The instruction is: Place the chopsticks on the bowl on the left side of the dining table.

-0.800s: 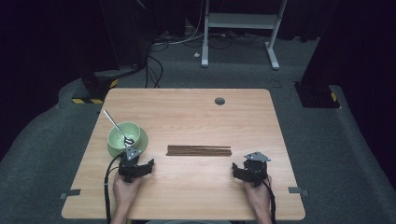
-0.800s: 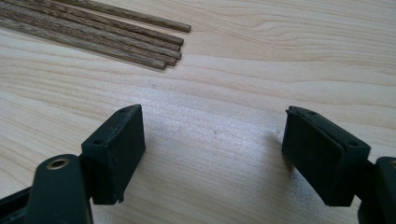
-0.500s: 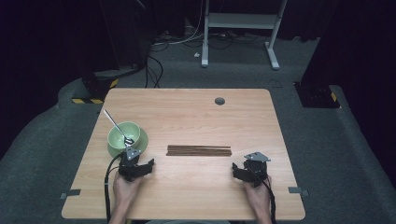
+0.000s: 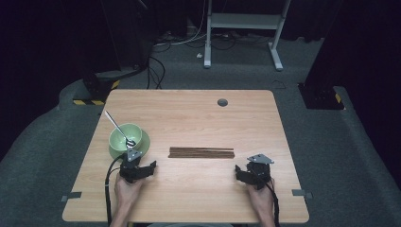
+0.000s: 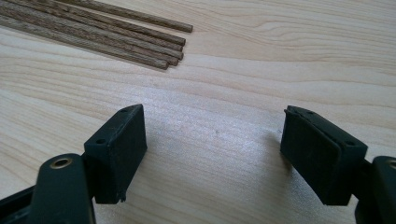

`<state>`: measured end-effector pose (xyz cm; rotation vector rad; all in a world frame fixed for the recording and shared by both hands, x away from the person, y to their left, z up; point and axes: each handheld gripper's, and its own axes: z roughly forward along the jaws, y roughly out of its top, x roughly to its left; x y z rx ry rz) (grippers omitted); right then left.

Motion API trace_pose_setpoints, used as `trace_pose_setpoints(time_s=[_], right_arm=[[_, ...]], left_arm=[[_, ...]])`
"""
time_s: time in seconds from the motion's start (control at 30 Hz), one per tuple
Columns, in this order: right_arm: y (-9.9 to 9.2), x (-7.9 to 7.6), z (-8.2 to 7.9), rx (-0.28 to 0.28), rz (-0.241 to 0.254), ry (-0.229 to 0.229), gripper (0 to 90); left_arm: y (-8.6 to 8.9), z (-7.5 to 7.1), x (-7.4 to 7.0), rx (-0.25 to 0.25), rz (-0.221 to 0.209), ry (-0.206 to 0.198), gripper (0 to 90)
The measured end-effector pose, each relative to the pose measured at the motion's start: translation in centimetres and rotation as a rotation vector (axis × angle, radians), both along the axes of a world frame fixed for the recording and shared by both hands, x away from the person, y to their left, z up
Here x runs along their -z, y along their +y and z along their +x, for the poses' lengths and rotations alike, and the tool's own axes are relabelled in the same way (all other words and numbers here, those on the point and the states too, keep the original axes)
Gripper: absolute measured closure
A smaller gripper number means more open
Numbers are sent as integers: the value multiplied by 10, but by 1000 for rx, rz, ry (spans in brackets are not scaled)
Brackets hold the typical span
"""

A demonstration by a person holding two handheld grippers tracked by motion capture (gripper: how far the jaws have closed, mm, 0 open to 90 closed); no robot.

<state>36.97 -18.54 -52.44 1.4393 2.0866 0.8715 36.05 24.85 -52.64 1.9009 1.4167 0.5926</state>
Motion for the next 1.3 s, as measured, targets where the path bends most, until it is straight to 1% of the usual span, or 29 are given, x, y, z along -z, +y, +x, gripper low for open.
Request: trace_pose_setpoints(time_s=[0.1,0.3,0.53,0.63,0.73,0.87,0.93,1.17,1.3], right_arm=[[0,0,0,0,0,0,220],[0,0,0,0,0,0,220],[0,0,0,0,0,0,220],[0,0,0,0,0,0,220],[0,0,0,-1,-1,-1,220],[0,0,0,0,0,0,216],[0,0,0,1,0,0,216],[0,0,0,0,0,0,216],[0,0,0,0,0,0,216]], left_arm=[[0,-1,-1,0,-9,-8,257],[-1,-1,-4,25,-28,-5,257],[-4,-3,-8,46,-49,-13,257],[-6,-3,-10,65,-52,-6,257],[-9,-3,-14,87,-40,-6,257],[-10,-3,-19,106,-70,-11,256],[-12,-3,-21,116,-71,-16,255],[-22,-1,-23,153,-81,-10,248],[-28,1,-27,174,-72,-15,243]])
